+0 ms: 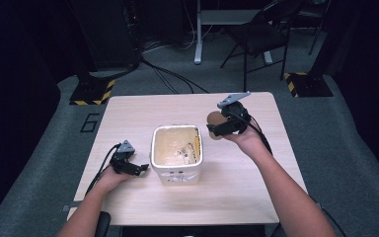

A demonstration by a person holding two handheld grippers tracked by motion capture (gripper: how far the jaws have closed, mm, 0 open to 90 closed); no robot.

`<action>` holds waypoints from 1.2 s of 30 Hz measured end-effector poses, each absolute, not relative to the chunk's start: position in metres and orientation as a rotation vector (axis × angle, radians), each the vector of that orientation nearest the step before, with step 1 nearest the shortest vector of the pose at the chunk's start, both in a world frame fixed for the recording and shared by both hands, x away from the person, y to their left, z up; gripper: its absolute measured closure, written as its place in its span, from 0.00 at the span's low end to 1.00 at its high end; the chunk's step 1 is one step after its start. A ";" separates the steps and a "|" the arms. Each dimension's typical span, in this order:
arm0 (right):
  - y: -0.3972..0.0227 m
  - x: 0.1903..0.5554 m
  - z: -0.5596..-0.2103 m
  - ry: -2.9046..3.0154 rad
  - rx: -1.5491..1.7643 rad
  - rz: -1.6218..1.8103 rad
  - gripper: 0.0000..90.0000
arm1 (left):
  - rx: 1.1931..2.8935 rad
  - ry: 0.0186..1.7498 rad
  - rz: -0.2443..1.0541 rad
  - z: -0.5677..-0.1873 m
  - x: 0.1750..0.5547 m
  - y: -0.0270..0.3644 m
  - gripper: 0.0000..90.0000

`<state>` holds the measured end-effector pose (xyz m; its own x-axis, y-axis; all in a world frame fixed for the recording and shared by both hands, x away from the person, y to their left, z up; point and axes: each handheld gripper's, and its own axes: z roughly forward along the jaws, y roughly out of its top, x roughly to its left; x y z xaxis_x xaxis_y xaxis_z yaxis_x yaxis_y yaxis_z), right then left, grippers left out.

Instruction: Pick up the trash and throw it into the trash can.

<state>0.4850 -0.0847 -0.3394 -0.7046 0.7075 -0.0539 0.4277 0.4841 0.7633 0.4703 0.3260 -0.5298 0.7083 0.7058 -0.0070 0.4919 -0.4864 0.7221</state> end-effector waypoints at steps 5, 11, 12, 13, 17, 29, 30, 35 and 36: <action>-0.081 0.480 -0.326 2.369 0.917 1.094 0.19 | 2.185 0.907 0.378 -0.530 0.470 0.326 0.04; -0.074 0.475 -0.314 2.392 0.872 1.103 0.19 | 2.183 0.908 0.377 -0.530 0.470 0.326 0.04; -0.073 0.473 -0.312 2.395 0.873 1.103 0.20 | 2.184 0.908 0.377 -0.530 0.470 0.326 0.04; -0.072 0.473 -0.311 2.397 0.856 1.106 0.20 | 2.185 0.907 0.378 -0.530 0.470 0.326 0.04; -0.068 0.469 -0.306 2.406 0.834 1.119 0.20 | 2.185 0.907 0.378 -0.530 0.470 0.326 0.04; -0.049 0.462 -0.298 2.439 0.759 1.149 0.20 | 2.184 0.908 0.378 -0.530 0.470 0.326 0.04; -0.045 0.461 -0.298 2.447 0.750 1.153 0.20 | 2.184 0.908 0.377 -0.530 0.470 0.326 0.04; -0.035 0.456 -0.300 2.469 0.713 1.160 0.20 | 2.184 0.908 0.377 -0.530 0.470 0.326 0.04; -0.035 0.456 -0.300 2.469 0.713 1.160 0.20 | 2.184 0.908 0.378 -0.530 0.470 0.326 0.04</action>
<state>0.4564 -0.0351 -0.3000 -0.8241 0.5616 -0.0740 0.3015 0.5454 0.7821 0.4703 0.3260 -0.5299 0.7079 0.7063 -0.0080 0.4922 -0.4851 0.7228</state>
